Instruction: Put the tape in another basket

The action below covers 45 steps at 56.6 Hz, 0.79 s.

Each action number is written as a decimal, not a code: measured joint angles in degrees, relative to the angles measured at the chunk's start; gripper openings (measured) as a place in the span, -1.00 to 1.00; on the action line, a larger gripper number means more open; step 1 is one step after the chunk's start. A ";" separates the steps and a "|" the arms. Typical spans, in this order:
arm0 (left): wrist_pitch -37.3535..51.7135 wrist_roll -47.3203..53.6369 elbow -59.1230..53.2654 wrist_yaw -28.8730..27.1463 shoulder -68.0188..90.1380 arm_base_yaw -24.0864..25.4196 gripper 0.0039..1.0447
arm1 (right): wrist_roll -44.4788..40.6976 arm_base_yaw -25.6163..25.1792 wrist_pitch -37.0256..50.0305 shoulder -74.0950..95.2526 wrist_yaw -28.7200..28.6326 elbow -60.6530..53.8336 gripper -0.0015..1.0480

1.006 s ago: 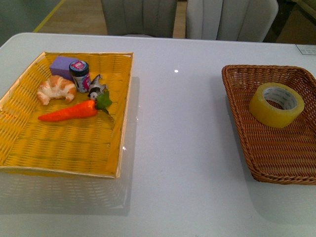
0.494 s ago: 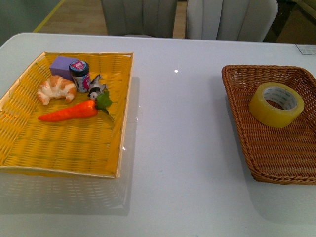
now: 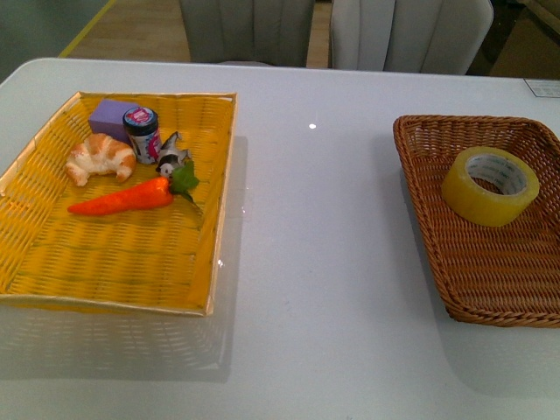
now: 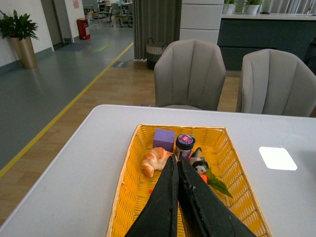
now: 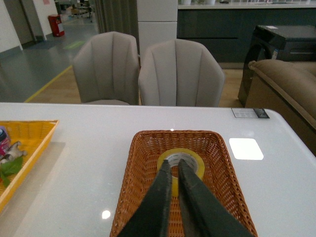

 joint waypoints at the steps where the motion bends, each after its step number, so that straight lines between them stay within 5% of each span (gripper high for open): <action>1: 0.00 0.00 0.00 0.00 0.00 0.00 -0.83 | 0.00 0.00 0.00 0.00 0.00 0.00 -0.67; 22: 0.00 0.00 0.00 0.00 0.00 0.00 0.50 | 0.00 0.02 0.00 -0.02 0.00 0.00 0.63; 28: 0.00 0.02 0.00 0.00 0.00 0.00 0.86 | 0.02 0.02 0.00 -0.02 0.00 0.00 0.85; 45: 0.00 0.13 0.00 0.02 0.00 0.00 0.83 | 0.00 0.02 0.00 -0.02 0.00 0.00 0.83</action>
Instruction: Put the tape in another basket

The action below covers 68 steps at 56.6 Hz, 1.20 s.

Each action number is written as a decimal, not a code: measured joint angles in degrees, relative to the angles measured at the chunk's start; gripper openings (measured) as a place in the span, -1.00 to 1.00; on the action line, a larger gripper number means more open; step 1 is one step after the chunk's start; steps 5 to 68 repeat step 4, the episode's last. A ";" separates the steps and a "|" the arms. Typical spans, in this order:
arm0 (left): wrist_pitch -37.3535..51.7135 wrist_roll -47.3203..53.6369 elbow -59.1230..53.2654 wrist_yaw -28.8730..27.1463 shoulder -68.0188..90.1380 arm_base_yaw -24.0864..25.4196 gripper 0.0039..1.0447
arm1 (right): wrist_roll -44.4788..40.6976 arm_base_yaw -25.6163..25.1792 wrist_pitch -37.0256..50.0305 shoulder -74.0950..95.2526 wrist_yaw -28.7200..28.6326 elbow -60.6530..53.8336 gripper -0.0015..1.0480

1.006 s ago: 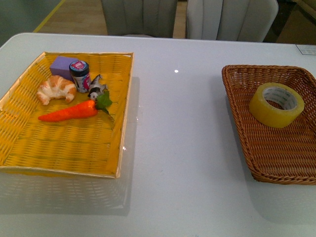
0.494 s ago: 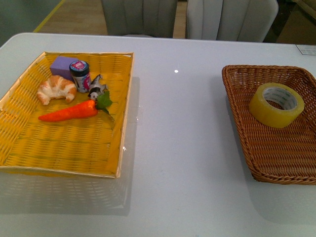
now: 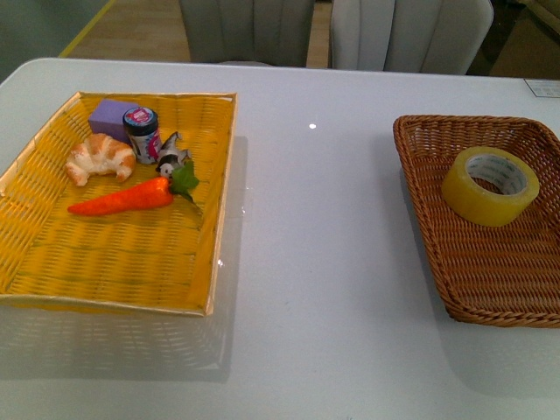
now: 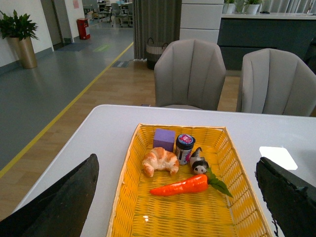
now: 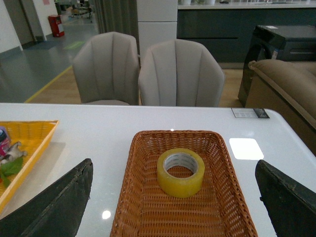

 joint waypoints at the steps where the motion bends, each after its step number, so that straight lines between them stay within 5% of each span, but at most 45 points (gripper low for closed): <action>1: 0.00 0.00 0.00 -0.02 0.00 0.00 0.83 | 0.00 0.00 0.00 0.00 0.00 0.00 0.83; 68: 0.00 0.00 0.00 -0.02 0.00 0.00 0.83 | 0.00 0.00 0.00 0.00 0.00 0.00 0.83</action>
